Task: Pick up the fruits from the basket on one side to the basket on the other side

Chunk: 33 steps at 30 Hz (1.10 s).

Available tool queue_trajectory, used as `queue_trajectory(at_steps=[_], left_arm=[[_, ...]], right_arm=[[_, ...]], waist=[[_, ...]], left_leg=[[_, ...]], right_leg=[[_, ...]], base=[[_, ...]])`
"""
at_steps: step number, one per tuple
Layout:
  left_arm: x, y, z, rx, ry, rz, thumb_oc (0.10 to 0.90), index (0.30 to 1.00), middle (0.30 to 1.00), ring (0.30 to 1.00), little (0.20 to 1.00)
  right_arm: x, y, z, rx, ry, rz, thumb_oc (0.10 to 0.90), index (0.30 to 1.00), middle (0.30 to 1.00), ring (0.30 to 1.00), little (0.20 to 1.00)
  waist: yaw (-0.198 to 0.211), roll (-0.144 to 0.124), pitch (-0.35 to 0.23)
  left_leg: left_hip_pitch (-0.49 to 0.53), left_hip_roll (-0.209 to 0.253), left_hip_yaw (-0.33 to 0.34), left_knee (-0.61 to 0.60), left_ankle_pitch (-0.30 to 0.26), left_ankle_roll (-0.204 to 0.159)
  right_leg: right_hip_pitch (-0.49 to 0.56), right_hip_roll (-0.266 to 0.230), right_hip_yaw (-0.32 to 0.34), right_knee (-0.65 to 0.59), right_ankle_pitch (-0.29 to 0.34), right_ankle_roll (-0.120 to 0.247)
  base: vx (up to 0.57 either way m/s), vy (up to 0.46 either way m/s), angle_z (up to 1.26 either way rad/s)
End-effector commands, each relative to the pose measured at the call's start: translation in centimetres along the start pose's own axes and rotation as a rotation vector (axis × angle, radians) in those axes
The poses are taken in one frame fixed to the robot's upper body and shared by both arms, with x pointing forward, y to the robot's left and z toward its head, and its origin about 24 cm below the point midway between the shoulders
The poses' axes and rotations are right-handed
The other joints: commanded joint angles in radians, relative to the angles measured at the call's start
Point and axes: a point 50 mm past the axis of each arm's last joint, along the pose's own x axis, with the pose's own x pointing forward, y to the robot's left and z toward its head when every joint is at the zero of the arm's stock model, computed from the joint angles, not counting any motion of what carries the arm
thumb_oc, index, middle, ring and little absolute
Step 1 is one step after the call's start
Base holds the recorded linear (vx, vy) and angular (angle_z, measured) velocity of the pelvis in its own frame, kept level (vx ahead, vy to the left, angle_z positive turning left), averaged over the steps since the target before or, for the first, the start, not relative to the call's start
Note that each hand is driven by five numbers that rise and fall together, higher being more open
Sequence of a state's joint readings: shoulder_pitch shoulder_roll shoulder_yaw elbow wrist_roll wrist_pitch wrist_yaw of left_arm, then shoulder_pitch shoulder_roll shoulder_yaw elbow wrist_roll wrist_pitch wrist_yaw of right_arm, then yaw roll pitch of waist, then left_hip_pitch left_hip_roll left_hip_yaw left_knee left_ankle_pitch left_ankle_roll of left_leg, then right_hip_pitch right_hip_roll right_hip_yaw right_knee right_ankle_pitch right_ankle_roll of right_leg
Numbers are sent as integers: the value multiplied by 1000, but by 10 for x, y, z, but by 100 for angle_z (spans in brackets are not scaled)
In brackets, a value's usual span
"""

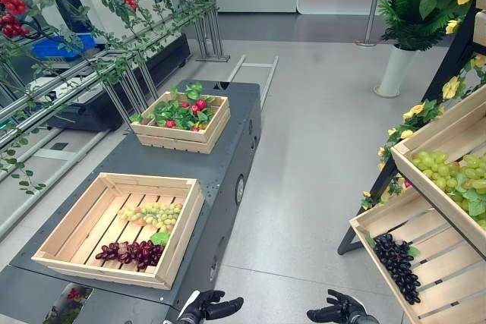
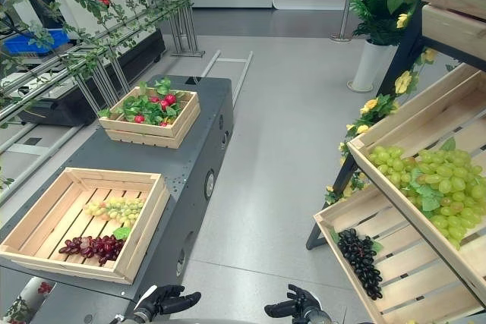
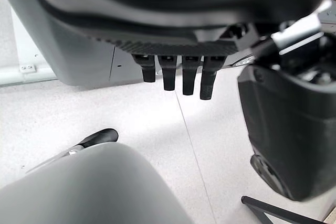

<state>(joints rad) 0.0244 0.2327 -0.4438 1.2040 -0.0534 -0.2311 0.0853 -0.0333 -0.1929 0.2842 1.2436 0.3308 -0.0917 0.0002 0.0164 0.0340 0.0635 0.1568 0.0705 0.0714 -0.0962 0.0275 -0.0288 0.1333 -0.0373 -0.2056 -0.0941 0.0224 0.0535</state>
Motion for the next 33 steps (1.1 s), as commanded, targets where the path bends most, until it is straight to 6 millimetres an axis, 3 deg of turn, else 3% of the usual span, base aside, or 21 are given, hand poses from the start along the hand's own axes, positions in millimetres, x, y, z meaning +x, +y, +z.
queue_trajectory(at_steps=[1, 5, 12, 21, 26, 33], left_arm=[[10, -6, 46, -13, -175, 27, 800, 900, 900, 900, 900], [10, -3, 54, -23, -233, 44, 800, 900, 900, 900, 900], [6, 15, 73, -102, -381, 190, 800, 900, 900, 900, 900], [3, 18, 99, -65, -519, 122, 800, 900, 900, 900, 900], [4, 17, 113, -77, -544, 98, 800, 900, 900, 900, 900], [7, 6, 107, -96, -481, 55, 800, 900, 900, 900, 900]], right_arm=[[3, 7, 13, 22, -36, 1, 800, 900, 900, 900, 900], [3, 7, 16, 26, -61, -7, 800, 900, 900, 900, 900], [0, 2, 55, -74, -328, -84, 800, 900, 900, 900, 900], [-6, 8, 91, -130, -514, -14, 800, 900, 900, 900, 900], [-6, 14, 98, -115, -527, 10, 800, 900, 900, 900, 900], [-4, 24, 89, -88, -477, 37, 800, 900, 900, 900, 900]], waist=[[-3, -43, 32], [0, -42, 34], [7, -41, 41], [15, -41, 42], [17, -39, 39], [24, -36, 45]], left_leg=[[46, -99, 18, 9, -142, 60], [45, -99, 17, 9, -139, 58], [36, -99, 10, 9, -134, 57], [28, -99, 6, 9, -131, 56], [31, -99, 9, 9, -131, 55], [34, -98, -4, 9, -123, 54]], right_leg=[[50, 12, 39, 7, -82, -8], [49, 10, 36, 7, -80, -6], [42, 8, 34, 7, -76, -4], [36, 5, 26, 7, -72, -2], [41, 3, 18, 7, -74, -3], [58, 3, -9, 10, -81, -10]], base=[[0, 0, 0], [0, 0, 0], [-5, 0, 0], [0, 0, 0], [1, -10, 2], [19, -52, 5]])
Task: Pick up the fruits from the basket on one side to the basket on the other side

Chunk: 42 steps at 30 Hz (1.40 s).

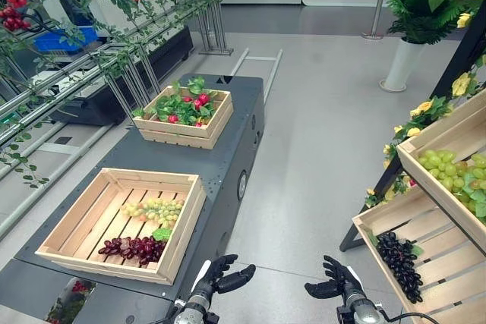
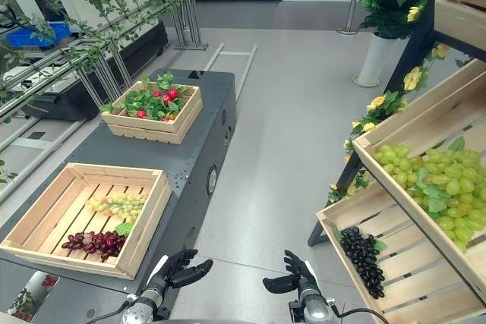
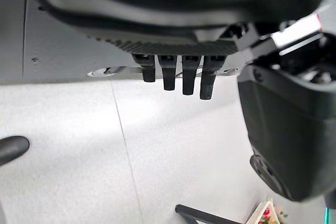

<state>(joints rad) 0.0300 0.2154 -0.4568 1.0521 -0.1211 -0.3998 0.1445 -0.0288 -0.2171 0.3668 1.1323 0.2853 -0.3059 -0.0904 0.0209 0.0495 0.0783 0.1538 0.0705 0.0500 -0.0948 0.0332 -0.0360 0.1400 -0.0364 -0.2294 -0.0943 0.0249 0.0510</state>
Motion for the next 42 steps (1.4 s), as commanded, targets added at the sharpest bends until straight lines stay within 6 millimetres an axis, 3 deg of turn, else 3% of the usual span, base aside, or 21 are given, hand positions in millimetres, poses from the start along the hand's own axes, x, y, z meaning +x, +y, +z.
queue_trajectory(at_steps=[1, 6, 10, 11, 12, 14, 15, 18, 21, 23, 25, 28, 29, 31, 33, 34, 37, 39, 42], left_arm=[[25, 4, 52, 10, -169, -6, 800, 900, 900, 900, 900], [25, 4, 52, 2, -172, 24, 800, 900, 900, 900, 900], [26, 3, 58, 32, -200, 12, 800, 900, 900, 900, 900], [27, 0, 69, 121, -260, -58, 800, 900, 900, 900, 900], [28, 0, 70, 126, -262, -65, 800, 900, 900, 900, 900], [29, -5, 76, 172, -285, -122, 800, 900, 900, 900, 900], [29, -7, 77, 193, -293, -144, 800, 900, 900, 900, 900], [25, -17, 69, 267, -295, -197, 800, 900, 900, 900, 900], [23, -16, 69, 268, -311, -210, 800, 900, 900, 900, 900], [23, -14, 71, 283, -316, -212, 800, 900, 900, 900, 900], [23, -12, 72, 291, -315, -212, 800, 900, 900, 900, 900], [25, -12, 76, 303, -331, -220, 800, 900, 900, 900, 900], [25, -12, 78, 305, -333, -226, 800, 900, 900, 900, 900], [26, -14, 79, 325, -333, -246, 800, 900, 900, 900, 900], [27, -15, 80, 337, -325, -254, 800, 900, 900, 900, 900], [29, -14, 85, 326, -323, -245, 800, 900, 900, 900, 900], [30, -12, 88, 308, -335, -235, 800, 900, 900, 900, 900], [29, -15, 89, 292, -352, -247, 800, 900, 900, 900, 900], [27, -20, 87, 288, -362, -263, 800, 900, 900, 900, 900]], right_arm=[[15, 13, 47, 28, -167, 51, 800, 900, 900, 900, 900], [17, 13, 50, 49, -137, 68, 800, 900, 900, 900, 900], [17, 11, 50, 53, -128, 80, 800, 900, 900, 900, 900], [17, 3, 50, 107, -132, 29, 800, 900, 900, 900, 900], [17, 2, 49, 113, -130, 25, 800, 900, 900, 900, 900], [17, -3, 50, 156, -140, -5, 800, 900, 900, 900, 900], [17, -5, 51, 159, -148, -11, 800, 900, 900, 900, 900], [19, -3, 49, 159, -118, -27, 800, 900, 900, 900, 900], [17, 0, 43, 162, -110, 7, 800, 900, 900, 900, 900], [17, 5, 44, 152, -116, 22, 800, 900, 900, 900, 900], [18, 7, 47, 177, -125, 23, 800, 900, 900, 900, 900], [19, 9, 54, 200, -150, 28, 800, 900, 900, 900, 900], [19, 10, 56, 206, -158, 31, 800, 900, 900, 900, 900], [19, 9, 56, 223, -163, 23, 800, 900, 900, 900, 900], [18, 8, 56, 232, -166, 20, 800, 900, 900, 900, 900], [19, 8, 59, 238, -178, 22, 800, 900, 900, 900, 900], [21, 6, 65, 275, -190, 5, 800, 900, 900, 900, 900], [22, 2, 69, 325, -200, -29, 800, 900, 900, 900, 900], [22, 4, 70, 350, -206, -42, 800, 900, 900, 900, 900]], waist=[[20, -51, 34], [34, -54, 64], [46, -73, 93], [45, -70, 121], [45, -68, 122], [17, -50, 126], [12, -42, 126], [26, -28, 104], [24, -27, 83], [34, -29, 79], [39, -28, 77], [40, -19, 84], [32, -16, 91], [11, -13, 102], [-2, -9, 109], [-8, 1, 117], [-14, -1, 124], [-27, -9, 123], [-38, -19, 119]], left_leg=[[35, -98, 15, 8, -125, 61], [15, -96, 6, 57, -129, 46], [-111, -93, 61, 262, -127, 15], [-195, -52, 171, 318, -71, -21], [-192, -47, 177, 319, -77, -30], [-174, -4, 333, 181, -30, -48], [-175, 1, 347, 130, -5, -53], [-118, -54, 240, 18, -18, -8], [-67, -66, 265, 11, -46, 19], [-55, -78, 243, 8, -59, 39], [-51, -83, 243, 8, -68, 55], [-55, -104, 213, 8, -72, 83], [-54, -115, 197, 9, -76, 93], [-50, -125, 167, 10, -82, 101], [-47, -125, 142, 10, -81, 100], [-52, -108, 139, 9, -77, 96], [-48, -104, 131, 10, -102, 96], [-45, -114, 83, 10, -130, 109], [-33, -115, 25, 14, -151, 113]], right_leg=[[48, 3, 12, 19, -90, -11], [50, 4, -4, 13, -89, -29], [48, -16, -32, 17, -73, -42], [58, -29, -87, 35, -84, -44], [64, -28, -87, 37, -91, -40], [66, -40, -145, 62, -114, -31], [66, -39, -151, 66, -120, -29], [56, -48, -133, 86, -132, -8], [52, -69, -160, 115, -141, 11], [43, -87, -163, 157, -150, 25], [29, -107, -170, 233, -173, 32], [-59, -158, -131, 469, -149, 40], [-106, -162, -99, 567, -133, 42], [-181, -134, -40, 619, -119, 41], [-208, -116, -15, 588, -115, 35], [-239, -112, -14, 475, -84, 20], [-270, -106, 22, 292, -22, 37], [-316, -83, 120, 111, 62, 66], [-309, -59, 178, 44, 76, 70]], base=[[-4, -115, 11], [2, -80, 10], [-16, -22, 37], [12, 30, 97], [20, 99, 146], [44, 176, 137], [79, 232, 99], [215, 265, 60], [217, 187, -15], [175, 173, -4], [146, 184, 4], [138, 206, 11], [114, 152, 25], [96, 57, 40], [88, -41, 73], [93, -101, 85], [124, -162, 41], [233, -293, 33], [260, -323, 76]])
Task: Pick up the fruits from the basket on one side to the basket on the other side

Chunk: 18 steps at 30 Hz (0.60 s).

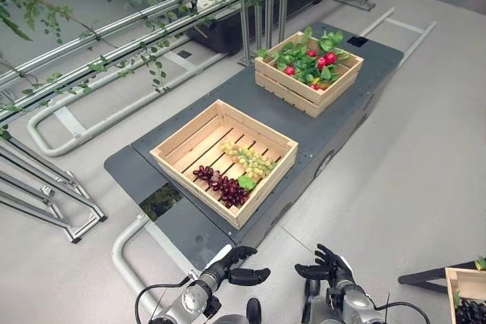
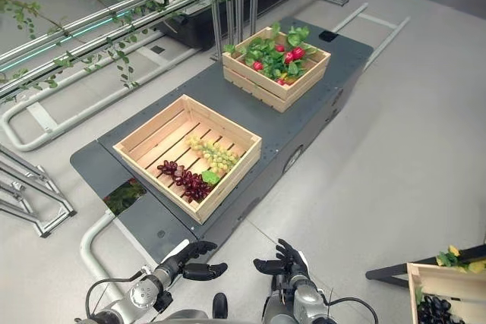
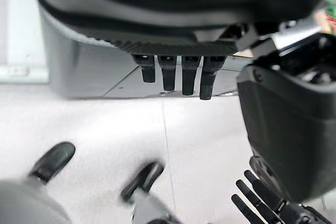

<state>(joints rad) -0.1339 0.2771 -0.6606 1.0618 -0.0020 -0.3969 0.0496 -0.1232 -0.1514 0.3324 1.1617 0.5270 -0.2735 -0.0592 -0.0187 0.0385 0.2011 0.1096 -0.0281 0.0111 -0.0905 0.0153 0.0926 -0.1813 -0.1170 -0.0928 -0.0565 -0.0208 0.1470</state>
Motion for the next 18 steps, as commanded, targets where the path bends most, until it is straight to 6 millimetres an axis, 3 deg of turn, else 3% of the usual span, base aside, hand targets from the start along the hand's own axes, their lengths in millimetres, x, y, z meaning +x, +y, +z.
queue_trajectory(at_steps=[1, 3, 7, 10, 11, 12, 15, 17, 18], left_arm=[[12, -1, 46, -19, -240, -1, 800, 900, 900, 900, 900], [10, -3, 40, -38, -221, 16, 800, 900, 900, 900, 900], [5, 1, 43, -128, -269, 44, 800, 900, 900, 900, 900], [9, 7, 65, -111, -378, 32, 800, 900, 900, 900, 900], [12, 13, 87, -106, -473, 19, 800, 900, 900, 900, 900], [13, 15, 99, -120, -525, 18, 800, 900, 900, 900, 900], [9, 31, 124, -205, -644, 55, 800, 900, 900, 900, 900], [-2, 61, 148, -368, -778, 96, 800, 900, 900, 900, 900], [-4, 67, 151, -411, -798, 101, 800, 900, 900, 900, 900]], right_arm=[[8, 1, 43, 79, -192, -20, 800, 900, 900, 900, 900], [8, 3, 39, 81, -172, -25, 800, 900, 900, 900, 900], [5, 2, 42, 106, -196, -14, 800, 900, 900, 900, 900], [6, -9, 53, 135, -231, -39, 800, 900, 900, 900, 900], [6, -18, 63, 157, -278, -59, 800, 900, 900, 900, 900], [6, -22, 69, 170, -304, -69, 800, 900, 900, 900, 900], [7, -24, 87, 193, -359, -71, 800, 900, 900, 900, 900], [4, -25, 95, 237, -394, -73, 800, 900, 900, 900, 900], [4, -26, 96, 236, -398, -71, 800, 900, 900, 900, 900]], waist=[[0, -12, -7], [-1, -19, -16], [-2, -44, -23], [-4, -59, -6], [-13, -63, 24], [-18, -55, 41], [-15, -41, 65], [-12, -31, 83], [-11, -29, 85]], left_leg=[[13, -16, 47, 12, -137, -17], [20, 1, 26, 24, -133, -30], [28, 75, 76, 63, -120, -73], [-57, 107, 150, 134, -101, -92], [-110, 131, 223, 188, -91, -109], [-111, 147, 252, 186, -92, -122], [-117, 133, 224, 140, -61, -120], [-110, 128, 203, 127, -58, -124], [-109, 125, 198, 124, -58, -124]], right_leg=[[24, 27, 54, 6, 122, -29], [56, 35, 52, 54, 95, -40], [91, 35, -21, 104, 42, -72], [109, 27, -69, 103, 25, -90], [130, 12, -122, 109, 9, -100], [137, 4, -149, 127, -12, -95], [95, -8, -165, 176, -23, -98], [80, -11, -172, 197, -33, -103], [80, -12, -173, 196, -33, -103]], base=[[311, -332, 112], [307, -328, 105], [284, -286, 78], [23, -165, 34], [-52, -58, 56], [-60, -26, 81], [-78, 42, 81], [4, 0, -2], [40, 19, 2]])
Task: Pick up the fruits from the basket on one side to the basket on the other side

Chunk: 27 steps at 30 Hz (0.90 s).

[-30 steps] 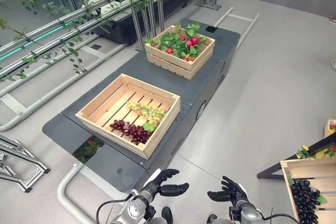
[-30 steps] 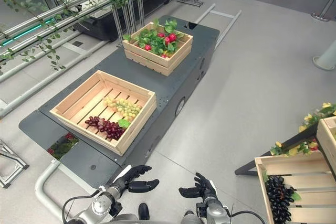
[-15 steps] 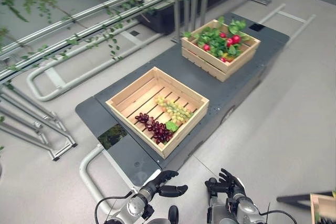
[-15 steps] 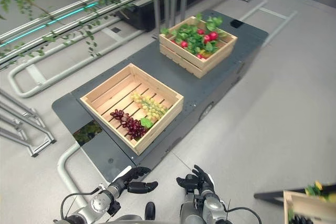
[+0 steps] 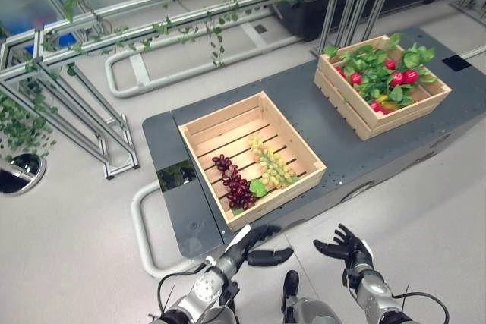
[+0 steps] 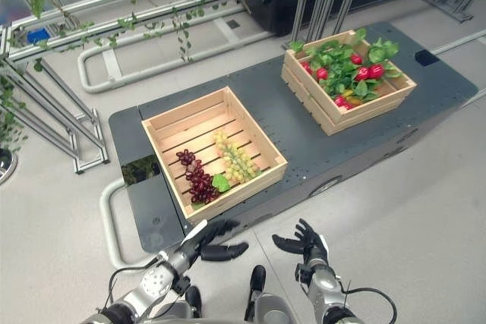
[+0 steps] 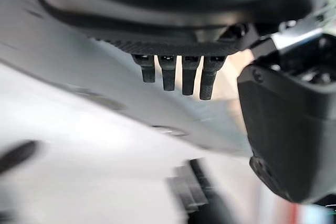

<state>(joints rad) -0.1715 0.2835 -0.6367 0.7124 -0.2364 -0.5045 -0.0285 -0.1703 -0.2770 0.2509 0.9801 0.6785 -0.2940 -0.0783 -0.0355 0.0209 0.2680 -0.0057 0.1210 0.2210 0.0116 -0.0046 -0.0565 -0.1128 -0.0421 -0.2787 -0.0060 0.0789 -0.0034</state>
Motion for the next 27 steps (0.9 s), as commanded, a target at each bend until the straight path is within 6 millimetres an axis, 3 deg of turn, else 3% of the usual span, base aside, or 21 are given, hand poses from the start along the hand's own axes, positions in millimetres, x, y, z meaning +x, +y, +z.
queue_trajectory(at_steps=[1, 7, 12, 15, 17, 18, 20, 21, 27], left_arm=[[14, 49, 74, -337, -414, 126, 800, 900, 900, 900, 900], [-3, 94, 142, -493, -821, 276, 800, 900, 900, 900, 900], [-10, 122, 199, -333, -998, 474, 800, 900, 900, 900, 900], [-9, 143, 234, -97, -994, 620, 800, 900, 900, 900, 900], [-7, 159, 249, 73, -944, 689, 800, 900, 900, 900, 900], [-7, 158, 250, 73, -944, 689, 800, 900, 900, 900, 900], [-8, 176, 271, 356, -884, 776, 800, 900, 900, 900, 900], [-7, 177, 273, 399, -864, 776, 800, 900, 900, 900, 900], [-9, 198, 327, 1142, -743, 918, 800, 900, 900, 900, 900]], right_arm=[[0, 14, 24, 70, -154, 24, 800, 900, 900, 900, 900], [1, 15, 38, 58, -210, 30, 800, 900, 900, 900, 900], [5, 19, 51, 2, -251, 60, 800, 900, 900, 900, 900], [7, 21, 65, -26, -282, 89, 800, 900, 900, 900, 900], [7, 22, 76, -37, -314, 109, 800, 900, 900, 900, 900], [7, 22, 76, -37, -314, 109, 800, 900, 900, 900, 900], [7, 21, 91, -45, -365, 144, 800, 900, 900, 900, 900], [7, 21, 92, -45, -370, 147, 800, 900, 900, 900, 900], [6, 25, 117, -43, -444, 202, 800, 900, 900, 900, 900]], waist=[[11, -4, 21], [19, 15, 56], [5, 24, 93], [-15, 26, 127], [-27, 29, 151], [-27, 29, 151], [-40, 26, 186], [-41, 25, 189], [-64, -4, 252]], left_leg=[[10, -32, -21, 8, -37, 28], [-26, -54, -45, 38, -47, 30], [-85, -66, -45, 100, -60, 31], [-153, -68, -34, 182, -77, 29], [-192, -67, -22, 232, -89, 28], [-193, -67, -22, 233, -89, 28], [-253, -65, -11, 308, -111, 31], [-259, -65, -10, 314, -113, 31], [-392, -42, 5, 440, -159, 38]], right_leg=[[11, -86, 9, 140, -131, 46], [-14, -98, 4, 165, -140, 43], [-69, -110, 15, 223, -161, 36], [-132, -116, 34, 287, -182, 25], [-171, -122, 42, 331, -196, 19], [-171, -122, 42, 332, -197, 19], [-228, -129, 55, 399, -217, 14], [-233, -129, 57, 404, -218, 14], [-348, -121, 81, 499, -242, 22]], base=[[23, 26, 11], [-15, 28, 19], [-47, 92, 12], [-56, 98, 4], [-44, 98, 4], [-40, 81, 0], [-32, 88, -2], [-22, 81, -12], [2, 16, 0]])
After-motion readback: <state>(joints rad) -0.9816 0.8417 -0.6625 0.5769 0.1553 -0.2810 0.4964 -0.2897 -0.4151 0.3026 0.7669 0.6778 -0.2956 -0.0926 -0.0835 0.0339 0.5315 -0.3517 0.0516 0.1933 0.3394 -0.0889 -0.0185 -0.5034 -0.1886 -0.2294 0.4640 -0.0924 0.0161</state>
